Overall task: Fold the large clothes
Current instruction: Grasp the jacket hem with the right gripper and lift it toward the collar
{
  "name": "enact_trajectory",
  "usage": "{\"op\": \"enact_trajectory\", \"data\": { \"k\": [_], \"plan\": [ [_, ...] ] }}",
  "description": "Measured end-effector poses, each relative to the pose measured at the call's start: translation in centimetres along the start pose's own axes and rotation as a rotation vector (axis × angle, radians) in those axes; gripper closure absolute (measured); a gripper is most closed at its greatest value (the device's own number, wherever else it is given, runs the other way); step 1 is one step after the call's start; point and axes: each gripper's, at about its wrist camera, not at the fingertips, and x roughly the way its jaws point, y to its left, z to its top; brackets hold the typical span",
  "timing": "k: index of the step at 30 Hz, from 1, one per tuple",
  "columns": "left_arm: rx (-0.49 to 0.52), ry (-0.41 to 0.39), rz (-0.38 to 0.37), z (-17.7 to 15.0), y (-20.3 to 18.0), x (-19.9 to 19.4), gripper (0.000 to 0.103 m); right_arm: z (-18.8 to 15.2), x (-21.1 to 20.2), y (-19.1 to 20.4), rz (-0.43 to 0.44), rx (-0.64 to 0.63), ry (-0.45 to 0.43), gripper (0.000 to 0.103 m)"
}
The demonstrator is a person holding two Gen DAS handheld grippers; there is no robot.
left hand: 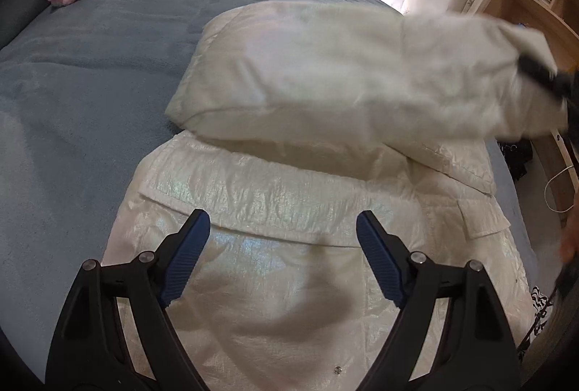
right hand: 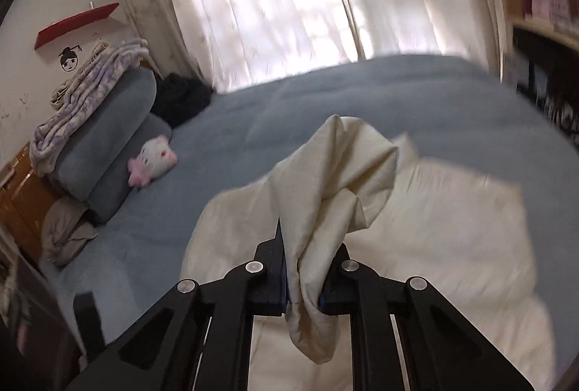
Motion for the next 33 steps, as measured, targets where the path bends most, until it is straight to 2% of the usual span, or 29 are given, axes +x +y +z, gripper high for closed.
{"op": "enact_trajectory", "data": {
  "k": [3,7,9,10,12,14,16,18,22,25,27,28,31,33],
  "plan": [
    [-0.003,0.006,0.009,-0.1,0.1,0.0,0.022,1.0,3.7,-3.3,-0.083,0.034,0.068,0.092],
    [0.005,0.013,0.032,0.0,0.2,-0.4,0.022,-1.8,10.4,-7.9,-0.197,0.092,0.246,0.091],
    [0.016,0.016,0.045,0.3,0.1,-0.7,0.022,-4.3,12.7,-10.3,-0.21,0.131,0.348,0.083],
    [0.028,0.014,0.063,0.7,-0.2,-0.9,0.022,-5.2,13.3,-11.3,-0.189,0.173,0.365,0.075],
    [0.053,0.009,0.088,1.5,-0.7,-1.4,0.022,-5.7,12.4,-12.5,-0.139,0.25,0.323,0.07],
    [0.08,-0.007,0.098,2.8,-1.2,-2.2,0.022,-5.5,11.1,-12.6,-0.165,0.275,0.309,0.055],
    [0.105,-0.016,0.105,4.2,-1.9,-2.8,0.022,-5.3,8.7,-13.9,-0.182,0.267,0.272,0.049],
    [0.133,-0.037,0.101,6.0,-2.9,-3.2,0.022,-4.8,6.8,-13.6,-0.185,0.245,0.212,0.047],
    [0.198,-0.093,0.117,9.1,-5.5,-2.7,0.022,-2.6,5.0,-10.7,-0.118,0.176,0.121,0.047],
    [0.248,-0.113,0.125,11.1,-8.0,-0.3,0.025,-1.9,6.4,-7.8,-0.063,0.141,0.133,0.047],
    [0.269,-0.111,0.134,12.2,-9.2,2.1,0.039,-2.2,8.4,-5.9,-0.043,0.123,0.15,0.047],
    [0.267,-0.112,0.141,12.7,-9.6,3.4,0.041,-2.4,9.5,-5.1,-0.037,0.114,0.16,0.047],
    [0.205,-0.11,0.161,13.9,-9.5,6.9,0.043,-3.2,12.6,-3.4,-0.01,0.109,0.2,0.047],
    [0.14,-0.106,0.164,14.4,-8.7,9.2,0.043,-3.9,14.4,-2.9,-0.048,0.084,0.216,0.047]
  ]
}}
